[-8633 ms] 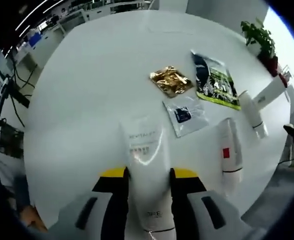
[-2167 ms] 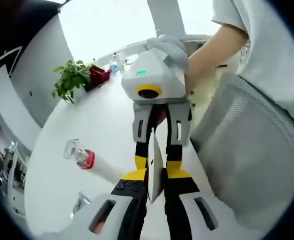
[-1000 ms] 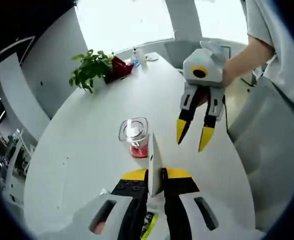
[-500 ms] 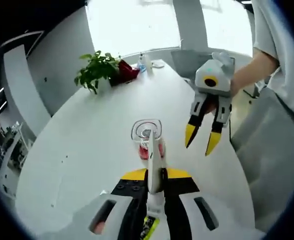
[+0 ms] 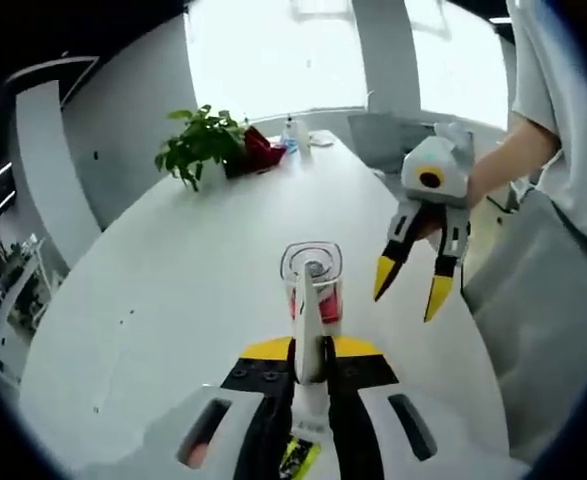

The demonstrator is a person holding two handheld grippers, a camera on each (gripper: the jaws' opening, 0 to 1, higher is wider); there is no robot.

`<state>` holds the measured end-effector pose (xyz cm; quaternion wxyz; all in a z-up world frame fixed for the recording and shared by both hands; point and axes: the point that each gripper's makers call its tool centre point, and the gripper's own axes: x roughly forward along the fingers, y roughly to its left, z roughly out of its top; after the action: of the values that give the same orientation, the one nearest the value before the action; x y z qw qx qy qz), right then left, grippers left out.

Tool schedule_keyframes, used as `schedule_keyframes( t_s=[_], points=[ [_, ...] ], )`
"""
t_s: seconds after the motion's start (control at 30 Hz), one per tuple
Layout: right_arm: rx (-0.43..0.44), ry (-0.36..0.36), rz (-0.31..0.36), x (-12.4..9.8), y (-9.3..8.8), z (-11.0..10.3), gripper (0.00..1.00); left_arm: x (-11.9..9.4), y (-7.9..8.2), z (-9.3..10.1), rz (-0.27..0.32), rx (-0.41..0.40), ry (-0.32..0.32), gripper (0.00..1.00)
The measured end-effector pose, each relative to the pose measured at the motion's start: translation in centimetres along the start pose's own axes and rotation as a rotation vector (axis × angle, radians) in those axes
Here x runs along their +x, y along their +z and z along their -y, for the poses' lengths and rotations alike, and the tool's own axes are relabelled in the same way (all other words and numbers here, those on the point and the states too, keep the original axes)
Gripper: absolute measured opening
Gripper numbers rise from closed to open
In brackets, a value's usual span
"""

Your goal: Arrange the skincare products in the storage area until every visible bottle or jar stands upright without overlapping.

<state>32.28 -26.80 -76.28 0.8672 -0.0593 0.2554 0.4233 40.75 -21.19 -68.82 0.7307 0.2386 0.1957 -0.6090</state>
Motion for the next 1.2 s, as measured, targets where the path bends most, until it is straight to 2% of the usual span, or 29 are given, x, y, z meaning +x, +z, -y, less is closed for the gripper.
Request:
schedule_keyframes(
  t_s=[0.5,0.87,1.2],
  points=[
    [0.058,0.001,0.02,-0.52,-0.65,-0.28,0.56,-0.06,-0.4,-0.24,0.022,-0.016,-0.014,0.17],
    [0.08,-0.015,0.017,-0.71,-0.91,-0.13,0.73,-0.03,-0.5,-0.17,0.025,-0.029,-0.009,0.19],
    [0.104,-0.026,0.008,-0.78,-0.91,-0.2,0.92,-0.12,-0.43,-0.04,0.022,-0.03,-0.007,0.19]
  ],
)
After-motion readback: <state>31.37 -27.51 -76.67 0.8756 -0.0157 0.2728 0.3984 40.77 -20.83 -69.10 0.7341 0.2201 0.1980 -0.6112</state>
